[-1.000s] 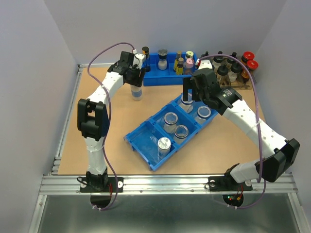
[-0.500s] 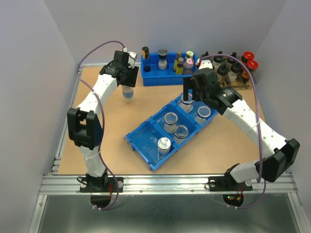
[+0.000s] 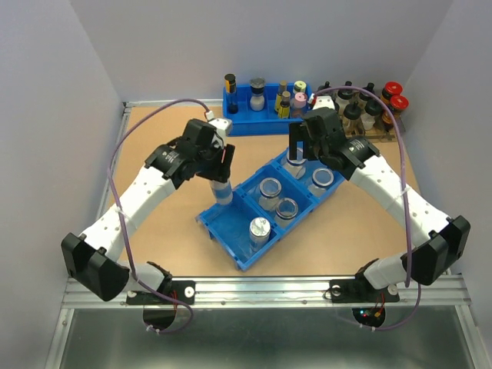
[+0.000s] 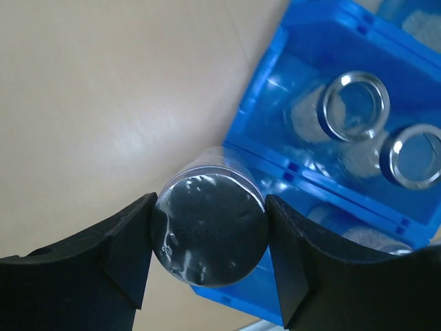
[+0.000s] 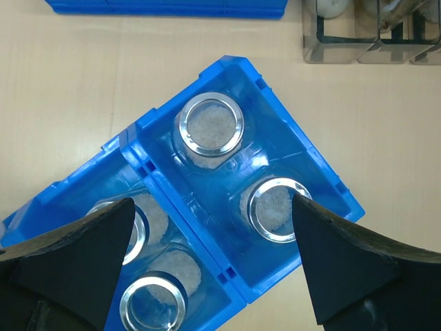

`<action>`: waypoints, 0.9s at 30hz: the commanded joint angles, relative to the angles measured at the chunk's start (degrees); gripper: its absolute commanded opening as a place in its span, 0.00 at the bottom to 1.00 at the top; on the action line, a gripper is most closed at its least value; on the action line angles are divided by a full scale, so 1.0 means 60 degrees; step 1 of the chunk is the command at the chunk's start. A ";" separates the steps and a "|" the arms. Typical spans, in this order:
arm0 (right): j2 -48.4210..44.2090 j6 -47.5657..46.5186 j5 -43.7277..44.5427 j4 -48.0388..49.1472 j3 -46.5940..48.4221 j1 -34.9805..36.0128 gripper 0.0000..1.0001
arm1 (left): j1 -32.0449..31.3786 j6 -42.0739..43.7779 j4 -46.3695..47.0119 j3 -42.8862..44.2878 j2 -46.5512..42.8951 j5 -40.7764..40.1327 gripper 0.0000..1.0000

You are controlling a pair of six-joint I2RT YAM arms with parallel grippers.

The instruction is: Organize the condiment bottles

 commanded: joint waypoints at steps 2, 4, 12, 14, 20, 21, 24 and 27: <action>0.0165 0.0094 -0.0045 0.0240 -0.0056 -0.0060 1.00 | -0.0778 -0.1210 0.0189 -0.0695 -0.0557 0.0203 0.00; 0.0209 0.0108 -0.0060 0.0240 -0.0026 -0.0060 1.00 | -0.0983 -0.1342 0.0234 -0.0755 -0.0484 0.0262 0.00; 0.0282 0.0123 -0.0045 0.0240 0.0003 -0.0075 1.00 | -0.2125 -0.1840 0.0832 -0.0945 0.0101 0.0203 0.00; 0.0282 0.0123 0.0013 0.0240 -0.0026 -0.0075 1.00 | -0.2360 -0.2074 0.0995 -0.1135 0.0204 0.0086 0.00; 0.0312 0.0196 -0.0016 0.0240 -0.0100 -0.0075 1.00 | -0.3020 -0.2470 0.1537 -0.1604 0.0468 -0.1084 0.00; 0.0297 0.0211 -0.0001 0.0240 -0.0129 -0.0075 1.00 | -0.3064 -0.2558 0.1770 -0.1677 0.0454 -0.1260 0.00; 0.0312 0.0269 -0.0016 0.0254 -0.0144 -0.0089 1.00 | -0.3167 -0.2806 0.2180 -0.1912 0.0395 -0.1510 0.00; 0.0283 0.0284 -0.0030 0.0269 -0.0187 -0.0089 1.00 | -0.3328 -0.2997 0.2474 -0.2102 0.0322 -0.1700 0.00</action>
